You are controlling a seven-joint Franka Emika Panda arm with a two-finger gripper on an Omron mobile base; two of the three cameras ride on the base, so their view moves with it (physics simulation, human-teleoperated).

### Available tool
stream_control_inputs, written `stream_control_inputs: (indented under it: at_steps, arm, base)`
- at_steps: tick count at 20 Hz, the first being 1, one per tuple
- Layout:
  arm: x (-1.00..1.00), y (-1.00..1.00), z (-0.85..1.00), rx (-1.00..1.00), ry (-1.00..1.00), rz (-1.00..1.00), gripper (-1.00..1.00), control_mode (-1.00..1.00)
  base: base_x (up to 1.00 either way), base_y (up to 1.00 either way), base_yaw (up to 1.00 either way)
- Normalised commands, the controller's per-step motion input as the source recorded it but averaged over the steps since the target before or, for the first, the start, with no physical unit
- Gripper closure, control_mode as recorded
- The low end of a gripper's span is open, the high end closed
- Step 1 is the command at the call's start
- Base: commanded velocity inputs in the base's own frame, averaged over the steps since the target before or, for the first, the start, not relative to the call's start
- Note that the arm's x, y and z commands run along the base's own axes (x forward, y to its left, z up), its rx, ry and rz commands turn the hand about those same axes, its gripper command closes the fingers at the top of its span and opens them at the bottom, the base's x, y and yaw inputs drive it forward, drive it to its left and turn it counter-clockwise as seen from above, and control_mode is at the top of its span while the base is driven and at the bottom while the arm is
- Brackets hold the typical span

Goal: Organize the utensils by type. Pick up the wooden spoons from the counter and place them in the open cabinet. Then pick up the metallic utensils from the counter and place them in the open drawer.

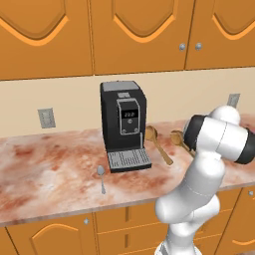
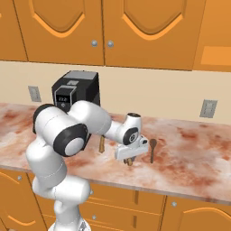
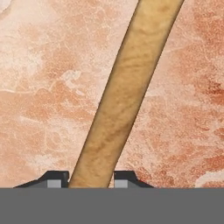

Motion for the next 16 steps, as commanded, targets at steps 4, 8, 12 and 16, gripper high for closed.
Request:
stream_control_inputs:
  at_steps: [4, 8, 12, 16]
  arm:
    - [0.00, 0.00, -0.06, 0.00, -0.02, 0.00, 1.00, -1.00]
    - [-0.01, 0.00, 0.00, 0.06, -0.15, 0.04, 1.00, -1.00]
    - [-0.17, 0.00, 0.50, 0.02, 0.00, 0.02, 1.00, -1.00]
    - [-0.18, 0.00, 0.72, 0.00, 0.06, 0.05, 1.00, -1.00]
  base:
    - [0.00, 0.00, 0.00]
    - [0.00, 0.00, 0.00]
    - [0.00, 0.00, 0.00]
    - [0.00, 0.00, 0.00]
